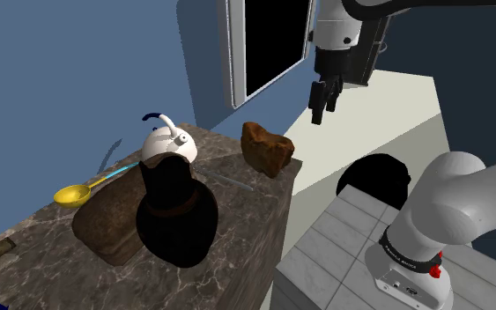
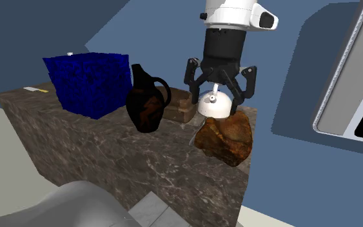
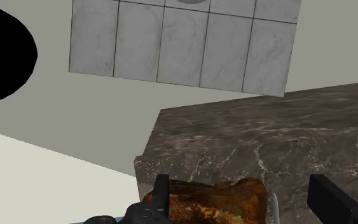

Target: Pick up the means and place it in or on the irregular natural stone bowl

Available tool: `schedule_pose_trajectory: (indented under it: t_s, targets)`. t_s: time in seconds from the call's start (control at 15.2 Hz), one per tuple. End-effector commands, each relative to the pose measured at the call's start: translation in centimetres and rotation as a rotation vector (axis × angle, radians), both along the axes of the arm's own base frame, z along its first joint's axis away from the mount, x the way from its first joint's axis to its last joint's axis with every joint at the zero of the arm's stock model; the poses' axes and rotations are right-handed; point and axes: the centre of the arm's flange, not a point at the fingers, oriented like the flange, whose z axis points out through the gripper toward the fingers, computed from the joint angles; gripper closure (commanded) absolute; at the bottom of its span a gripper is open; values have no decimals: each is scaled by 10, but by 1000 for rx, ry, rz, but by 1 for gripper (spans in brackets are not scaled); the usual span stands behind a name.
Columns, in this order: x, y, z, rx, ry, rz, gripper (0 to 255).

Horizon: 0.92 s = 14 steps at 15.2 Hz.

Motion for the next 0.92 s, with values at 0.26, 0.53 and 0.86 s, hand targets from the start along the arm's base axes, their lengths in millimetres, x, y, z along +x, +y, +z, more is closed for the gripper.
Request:
schedule_pose_trajectory:
  t_s: [0.26,0.53,0.86]
  targets:
    - [35,27,-30,-6,-5,20,0]
    - [69,55,-59,-11,-9,39,0]
    - [111,90,-96,-18,-15,64,0]
